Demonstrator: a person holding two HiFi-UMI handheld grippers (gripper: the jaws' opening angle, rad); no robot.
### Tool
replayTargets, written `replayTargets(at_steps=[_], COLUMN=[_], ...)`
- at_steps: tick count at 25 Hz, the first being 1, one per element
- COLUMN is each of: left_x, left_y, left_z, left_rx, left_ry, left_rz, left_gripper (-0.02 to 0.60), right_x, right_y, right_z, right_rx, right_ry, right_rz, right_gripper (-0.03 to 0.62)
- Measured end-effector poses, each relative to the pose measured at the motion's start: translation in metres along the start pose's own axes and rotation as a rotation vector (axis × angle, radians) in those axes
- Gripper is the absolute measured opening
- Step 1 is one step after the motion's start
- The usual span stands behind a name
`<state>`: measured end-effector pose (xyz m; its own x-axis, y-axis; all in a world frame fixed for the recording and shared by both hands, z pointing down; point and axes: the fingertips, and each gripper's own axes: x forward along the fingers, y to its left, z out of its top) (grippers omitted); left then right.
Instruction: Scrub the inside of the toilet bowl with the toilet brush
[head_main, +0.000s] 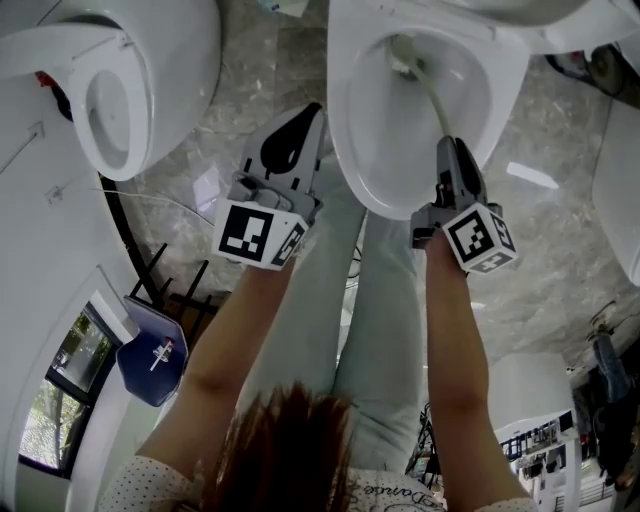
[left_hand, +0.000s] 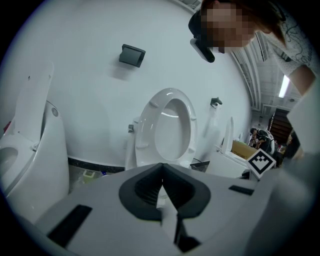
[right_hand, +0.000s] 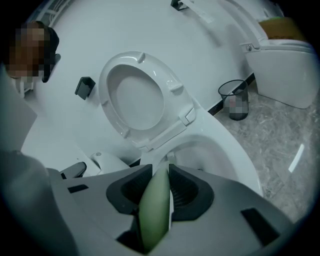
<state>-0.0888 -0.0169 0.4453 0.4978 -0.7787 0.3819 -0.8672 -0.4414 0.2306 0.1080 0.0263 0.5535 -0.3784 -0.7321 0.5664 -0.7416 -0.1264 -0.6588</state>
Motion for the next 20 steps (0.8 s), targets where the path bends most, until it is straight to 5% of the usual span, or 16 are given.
replayTargets(at_steps=[20], left_x=[-0.002], left_y=[0.004], left_z=[0.002], left_rx=[0.01], left_ry=[0.006], left_rz=[0.004], left_gripper=[0.003], right_x=[0.002], right_y=[0.016], right_z=[-0.047], right_rx=[0.163], right_ry=[0.148], right_rz=[0.086], right_gripper=[0.117])
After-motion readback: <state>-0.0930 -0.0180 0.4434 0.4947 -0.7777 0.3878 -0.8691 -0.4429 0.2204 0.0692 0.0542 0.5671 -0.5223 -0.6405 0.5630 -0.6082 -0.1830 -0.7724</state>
